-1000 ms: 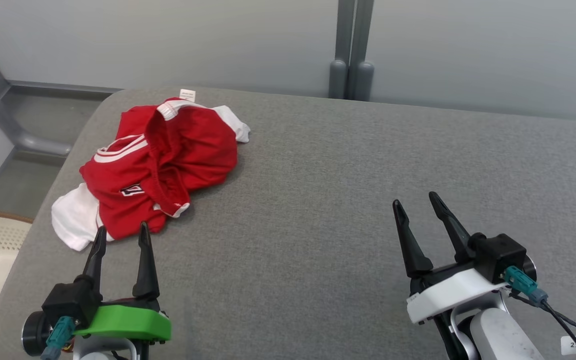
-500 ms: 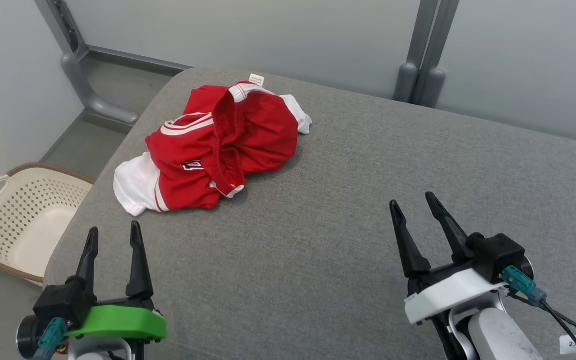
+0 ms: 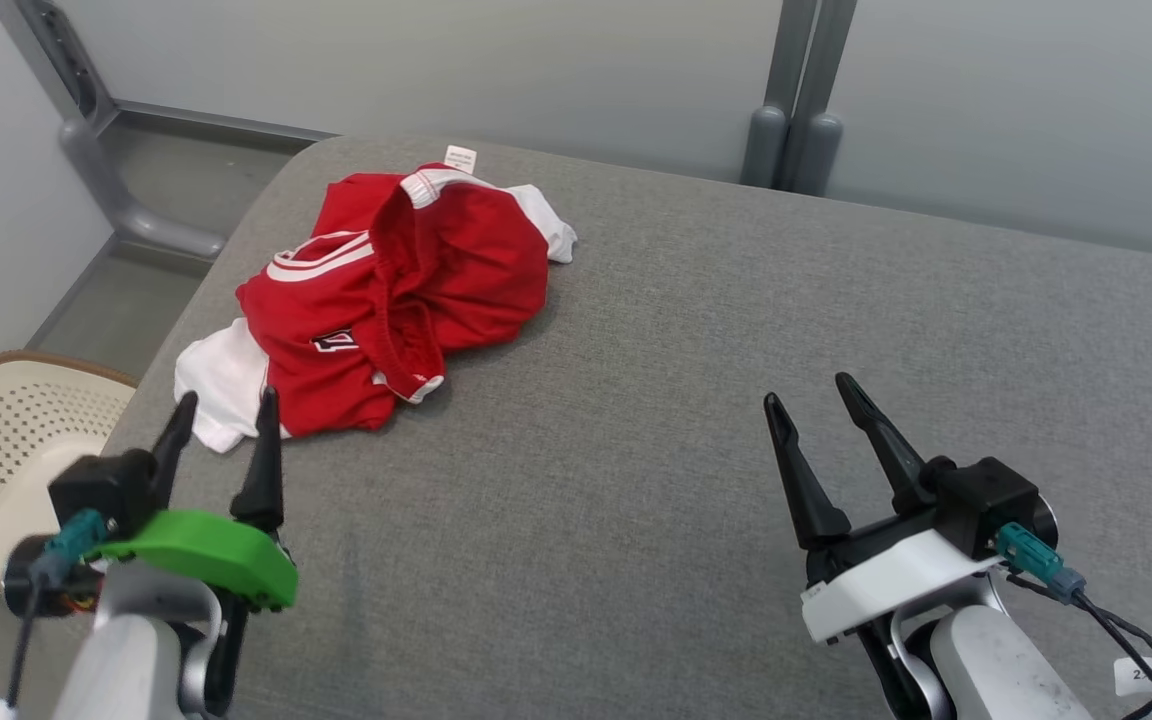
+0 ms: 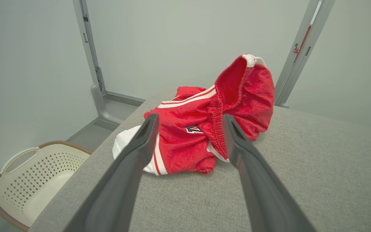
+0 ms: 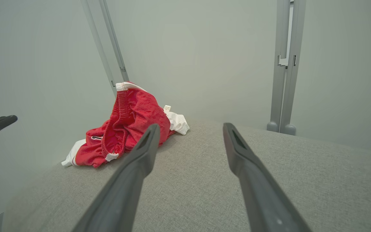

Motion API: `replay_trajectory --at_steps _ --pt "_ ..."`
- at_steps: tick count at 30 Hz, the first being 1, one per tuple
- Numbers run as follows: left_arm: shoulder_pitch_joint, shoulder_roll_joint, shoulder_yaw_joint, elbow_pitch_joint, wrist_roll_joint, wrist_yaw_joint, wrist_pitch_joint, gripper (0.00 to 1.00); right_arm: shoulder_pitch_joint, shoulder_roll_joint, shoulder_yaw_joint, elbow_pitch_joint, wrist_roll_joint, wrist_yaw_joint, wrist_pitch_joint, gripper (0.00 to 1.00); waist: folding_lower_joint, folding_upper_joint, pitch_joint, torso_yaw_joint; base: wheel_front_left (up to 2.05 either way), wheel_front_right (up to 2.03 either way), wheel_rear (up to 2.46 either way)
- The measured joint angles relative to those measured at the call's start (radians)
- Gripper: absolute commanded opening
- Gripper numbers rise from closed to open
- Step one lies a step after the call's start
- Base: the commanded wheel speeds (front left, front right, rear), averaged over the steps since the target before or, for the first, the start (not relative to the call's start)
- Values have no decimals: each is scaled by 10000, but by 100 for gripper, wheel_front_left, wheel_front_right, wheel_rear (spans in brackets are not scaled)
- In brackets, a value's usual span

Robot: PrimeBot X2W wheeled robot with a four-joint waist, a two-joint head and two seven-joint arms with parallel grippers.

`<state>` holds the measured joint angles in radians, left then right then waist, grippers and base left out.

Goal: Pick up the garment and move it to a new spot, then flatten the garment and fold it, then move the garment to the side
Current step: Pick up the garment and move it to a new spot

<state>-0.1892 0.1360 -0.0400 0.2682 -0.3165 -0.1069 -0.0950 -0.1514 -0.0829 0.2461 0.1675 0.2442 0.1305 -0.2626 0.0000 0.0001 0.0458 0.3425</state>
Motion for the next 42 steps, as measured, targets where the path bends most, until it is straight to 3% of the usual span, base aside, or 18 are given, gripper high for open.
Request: replay_trajectory --at_steps 5,11,19,23,33,34,35,37,42 --pt "-1325 968 -81 46 -297 -142 1546 100 -184 4 71 -44 0 0 0 100 0 0 92 -495 0 0 0" --pt "-2752 2013 -324 593 -1569 -205 3745 100 -435 27 194 -105 8 0 -2 100 0 0 347 -1202 0 0 0" --pt "-4145 3580 -1480 1499 -3187 -219 6040 100 -825 58 288 -174 17 0 -2 100 0 0 874 -2295 0 0 0" --pt "-4577 4130 -1674 2431 -3419 -219 6157 100 -1008 63 378 -176 58 0 -2 100 0 0 1167 -2855 0 0 0" --pt "-5312 4882 -2370 4270 -4263 -221 5774 100 -1417 61 362 -330 82 0 -2 100 1 0 2004 -4098 0 0 0" --pt "-5367 4955 -2435 4451 -4263 -221 5762 85 -1418 67 368 -328 84 0 -2 100 0 0 2070 -4185 0 0 0" --pt "-5411 5020 -2529 4617 -4268 -221 5733 44 -1419 73 370 -326 86 0 -2 100 1 0 2148 -4297 0 0 0" --pt "-5511 5097 -2788 4778 -4374 -221 5659 0 -1428 82 349 -326 94 0 -2 100 0 0 2279 -4490 0 0 0" --pt "-5661 5352 -3436 4690 -4727 -221 5398 0 -1410 127 261 -284 96 0 -2 100 1 0 2390 -4726 0 0 0"
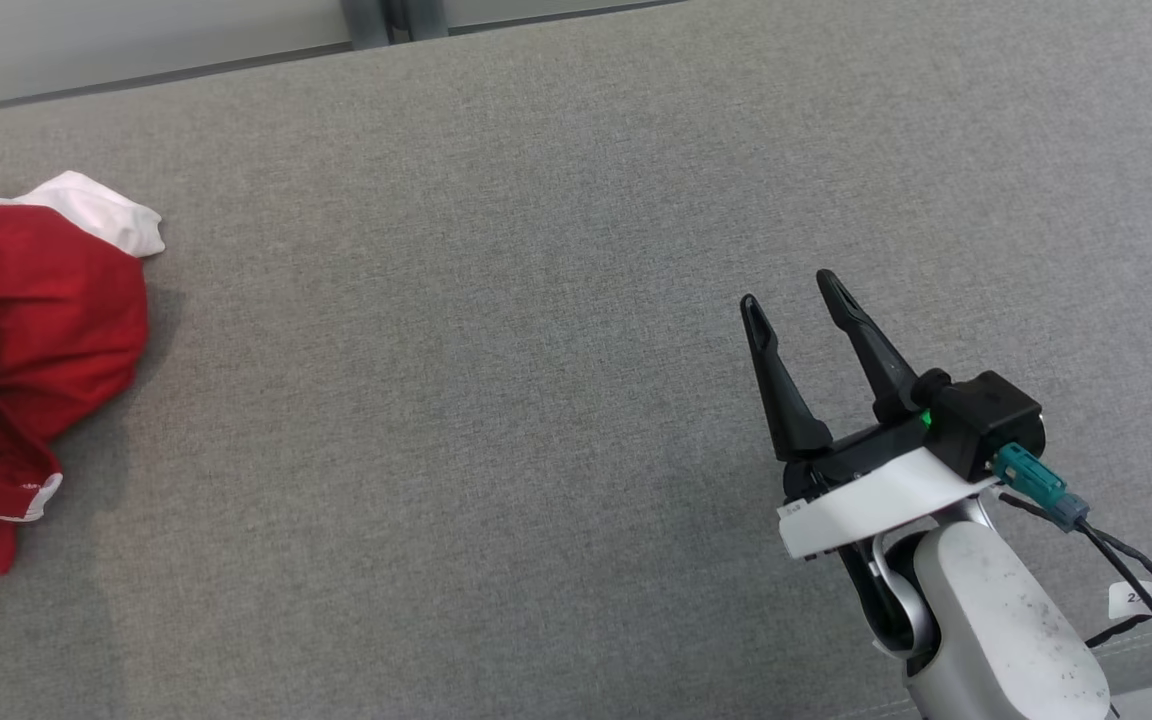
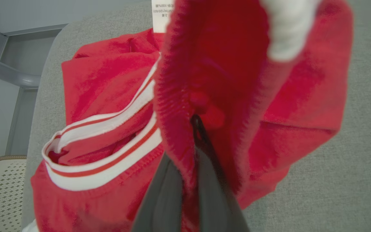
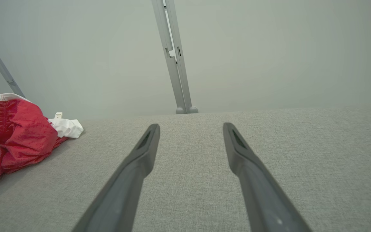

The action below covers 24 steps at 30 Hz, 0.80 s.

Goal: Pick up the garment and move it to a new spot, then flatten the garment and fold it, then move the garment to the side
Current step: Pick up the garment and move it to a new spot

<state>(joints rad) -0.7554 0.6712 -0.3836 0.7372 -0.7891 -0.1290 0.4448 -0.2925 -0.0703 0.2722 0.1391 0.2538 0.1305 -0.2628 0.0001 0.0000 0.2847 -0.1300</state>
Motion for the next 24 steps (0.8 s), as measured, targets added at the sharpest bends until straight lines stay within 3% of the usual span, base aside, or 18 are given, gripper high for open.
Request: replay_trajectory --at_steps 11,20,24 --pt "-213 337 -1609 -1595 -178 0 -474 0 403 50 -136 221 77 0 0 100 0 0 -886 313 0 0 0" --pt "-301 -136 -1912 -3695 -899 19 -234 0 835 19 -418 284 92 0 0 100 0 0 -1935 513 0 0 0" --pt "-221 -568 -1981 -4556 -991 284 -203 0 852 29 -414 282 167 0 0 100 0 0 -2205 309 0 0 0"
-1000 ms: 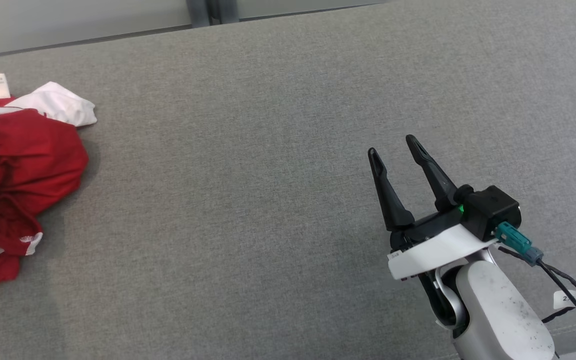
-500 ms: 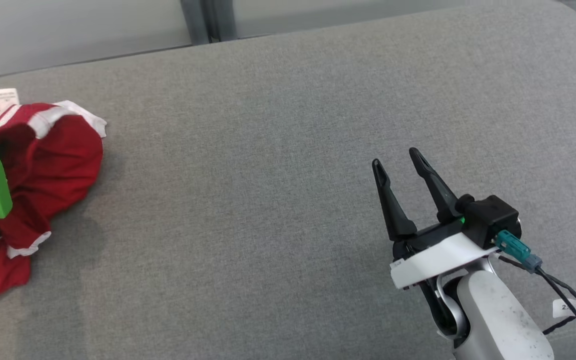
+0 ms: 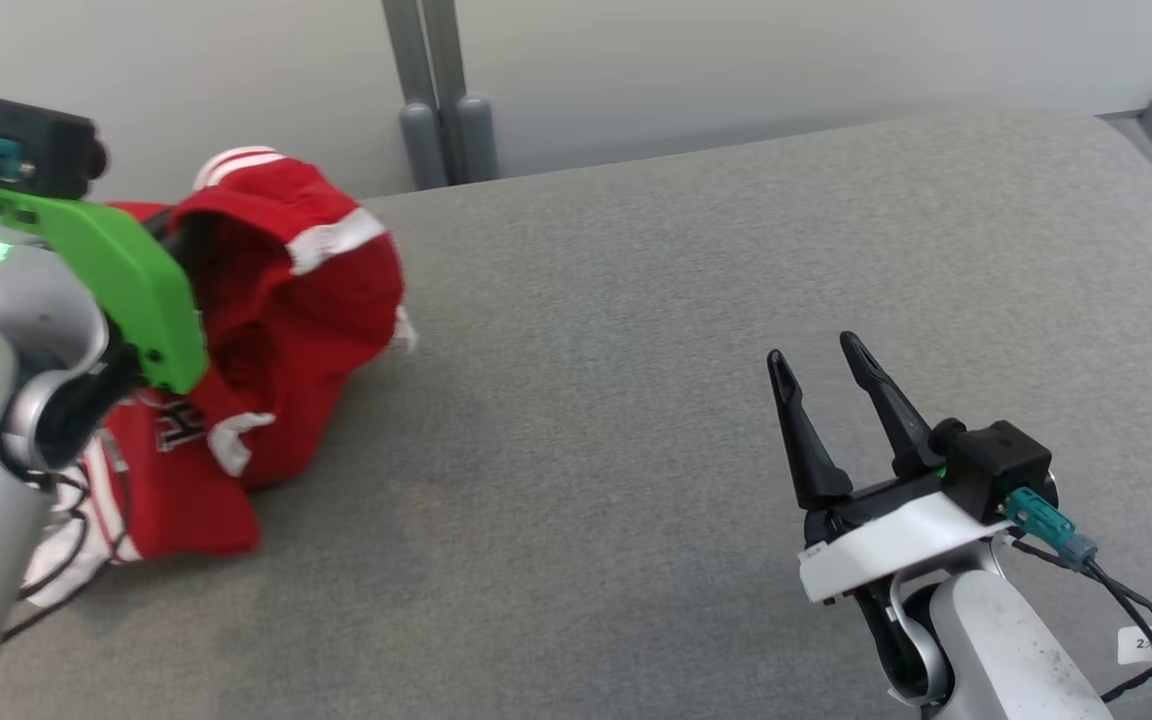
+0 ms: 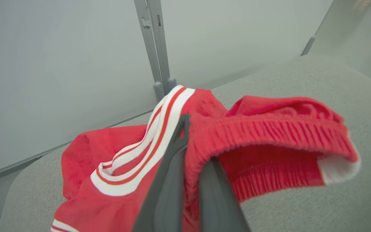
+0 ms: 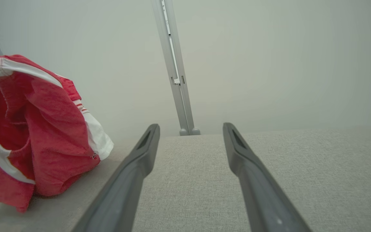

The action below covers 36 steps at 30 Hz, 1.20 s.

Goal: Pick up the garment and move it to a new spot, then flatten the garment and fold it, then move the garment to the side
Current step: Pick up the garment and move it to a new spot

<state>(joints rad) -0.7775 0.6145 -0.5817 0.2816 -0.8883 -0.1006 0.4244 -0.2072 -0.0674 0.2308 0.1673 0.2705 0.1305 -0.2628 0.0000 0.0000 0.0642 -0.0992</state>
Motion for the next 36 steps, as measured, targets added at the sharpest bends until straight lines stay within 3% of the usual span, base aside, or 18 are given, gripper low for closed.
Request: replay_trajectory --at_steps 5,10,14,20,21,22,27,36 --pt "119 -884 -199 -696 59 428 -420 0 -14 19 -15 -10 88 0 0 100 0 0 -85 -481 0 0 0" --pt "34 -2266 -399 -610 222 784 -1360 0 -76 69 -44 -40 159 0 0 100 0 0 94 -1151 0 0 0" --pt "-116 -3304 -744 198 688 947 -2259 0 -206 98 -56 -73 219 -2 0 100 0 1 353 -1672 0 0 0" --pt "-112 -4318 -1605 2483 1344 591 -3356 0 -360 144 56 -54 288 0 0 100 0 0 840 -2210 0 0 0" --pt "-109 -4445 -1730 2897 1440 527 -3494 31 -374 146 63 -31 305 0 0 100 0 0 913 -2269 0 0 0" --pt "-106 -4562 -1802 3212 1467 462 -3603 99 -379 146 79 -10 316 0 0 100 0 0 968 -2303 0 0 0" --pt "-167 -5097 -2111 4408 1517 107 -4211 100 -384 153 128 148 318 0 0 100 0 0 1116 -2162 0 0 0" --pt "-294 -5116 -2240 4694 1463 -151 -5254 100 -236 -33 192 378 316 0 0 100 0 0 920 -1134 0 0 0"
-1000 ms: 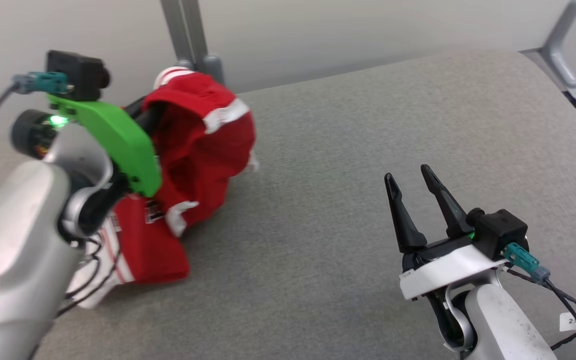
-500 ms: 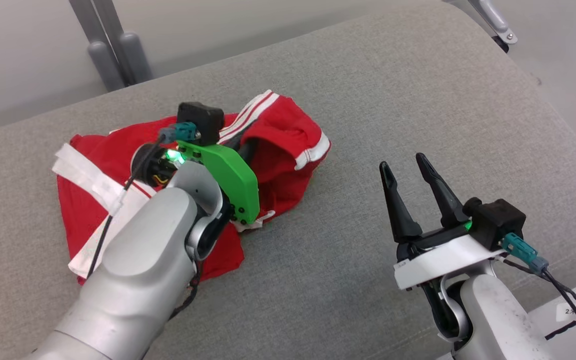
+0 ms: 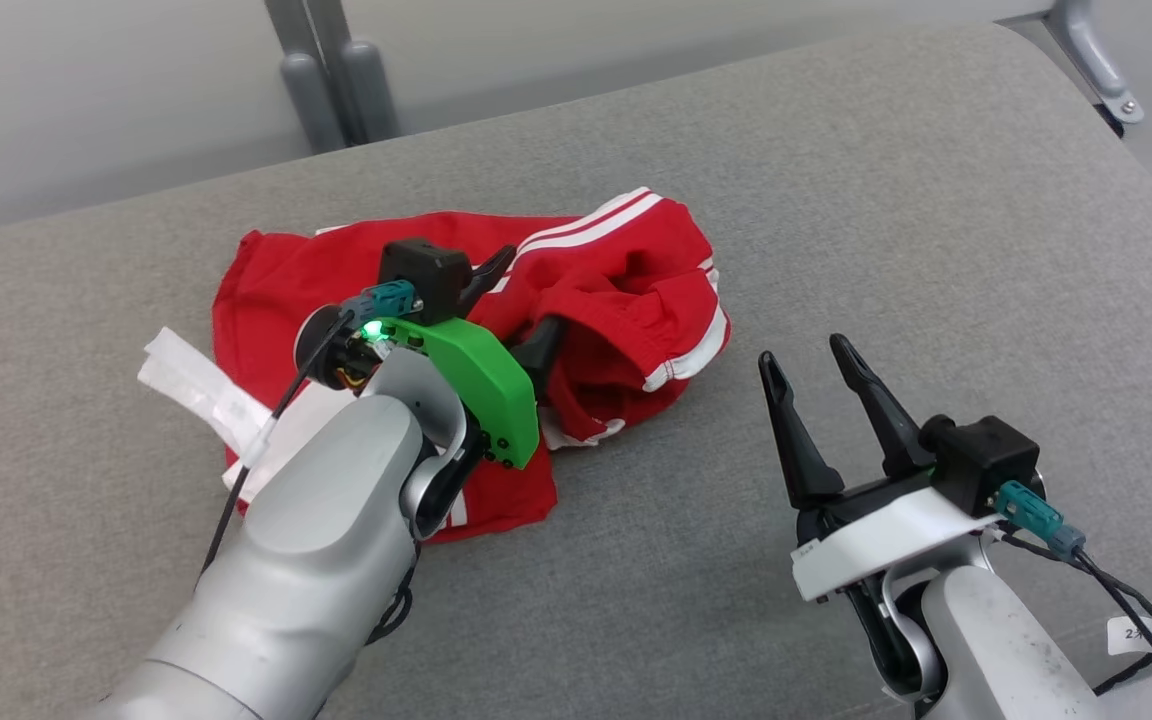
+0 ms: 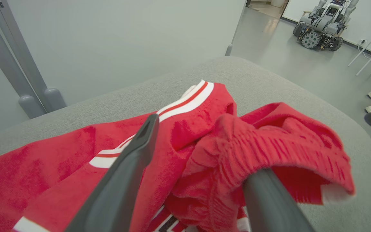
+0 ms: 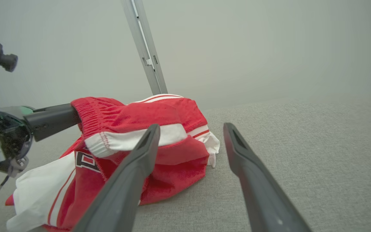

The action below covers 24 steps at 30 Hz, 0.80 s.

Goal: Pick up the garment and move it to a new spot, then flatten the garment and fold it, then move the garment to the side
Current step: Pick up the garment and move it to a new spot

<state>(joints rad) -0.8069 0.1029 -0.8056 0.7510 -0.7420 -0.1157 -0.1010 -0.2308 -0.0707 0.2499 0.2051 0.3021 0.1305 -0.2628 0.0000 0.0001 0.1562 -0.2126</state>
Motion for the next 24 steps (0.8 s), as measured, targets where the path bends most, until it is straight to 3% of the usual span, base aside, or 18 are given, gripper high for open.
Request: replay_trajectory --at_steps 8,19,24 --pt "1311 894 412 -1292 -309 127 -968 100 366 -240 -2 94 19 0 0 100 0 0 -542 1020 0 0 0" --pt "4405 2318 1630 -4023 -642 1662 -1557 100 766 -368 125 113 86 -2 0 100 0 0 -1247 1816 0 0 0" --pt "5659 2477 2963 -5446 -44 2372 -1613 100 837 -445 35 58 121 0 0 100 0 0 -1294 1795 0 0 0"
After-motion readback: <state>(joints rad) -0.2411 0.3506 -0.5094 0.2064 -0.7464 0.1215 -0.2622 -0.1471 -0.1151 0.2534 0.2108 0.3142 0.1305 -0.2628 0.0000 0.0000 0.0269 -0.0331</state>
